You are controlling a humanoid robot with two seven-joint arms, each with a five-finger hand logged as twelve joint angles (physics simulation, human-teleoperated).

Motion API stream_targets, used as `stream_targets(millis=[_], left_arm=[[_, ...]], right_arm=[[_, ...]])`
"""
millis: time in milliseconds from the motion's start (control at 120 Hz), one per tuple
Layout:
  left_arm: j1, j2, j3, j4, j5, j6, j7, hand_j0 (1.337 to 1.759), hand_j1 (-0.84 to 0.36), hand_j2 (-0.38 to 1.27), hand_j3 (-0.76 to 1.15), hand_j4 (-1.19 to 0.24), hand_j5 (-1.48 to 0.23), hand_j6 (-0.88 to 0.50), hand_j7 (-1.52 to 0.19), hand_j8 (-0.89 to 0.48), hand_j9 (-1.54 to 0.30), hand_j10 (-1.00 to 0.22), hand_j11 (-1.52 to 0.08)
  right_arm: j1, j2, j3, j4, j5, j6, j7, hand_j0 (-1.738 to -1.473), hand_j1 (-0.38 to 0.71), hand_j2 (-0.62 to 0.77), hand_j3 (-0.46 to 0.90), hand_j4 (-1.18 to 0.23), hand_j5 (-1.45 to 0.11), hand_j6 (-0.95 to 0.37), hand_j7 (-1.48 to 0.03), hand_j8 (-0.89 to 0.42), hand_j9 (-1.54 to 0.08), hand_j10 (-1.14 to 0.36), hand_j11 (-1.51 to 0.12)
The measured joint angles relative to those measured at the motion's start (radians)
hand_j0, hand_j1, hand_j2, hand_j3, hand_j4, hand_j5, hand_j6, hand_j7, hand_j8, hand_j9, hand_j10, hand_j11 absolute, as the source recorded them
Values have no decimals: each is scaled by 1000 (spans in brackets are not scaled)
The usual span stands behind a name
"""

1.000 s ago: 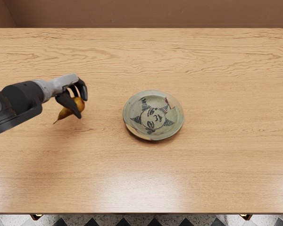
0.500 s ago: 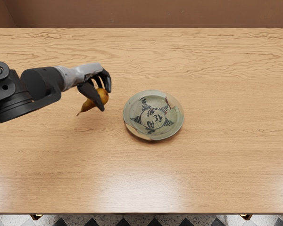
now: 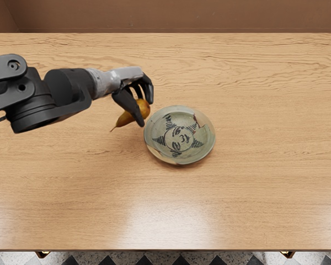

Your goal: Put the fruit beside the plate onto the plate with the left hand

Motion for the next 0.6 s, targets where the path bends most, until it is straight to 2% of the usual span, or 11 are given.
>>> stream_targets(millis=[325,600], left_arm=[[-28,-114,0,51,-39,-1,0,1648,-331,509,0,-814,-1221,-478,-1163,-411,-1144,-604,-1153],[-33,-227,1,140,-50,-10,0,1648,-342,534,0,-813,-1225,-471,-1167,-403,-1148,-597,-1155]], right_arm=[[1,0,1,0,1,0,0,-1658,-349,0,0,0,0,0,0,0,0,0,0],[1,0,0,0,0,0,0,-1658,-349,0,0,0,0,0,0,0,0,0,0]])
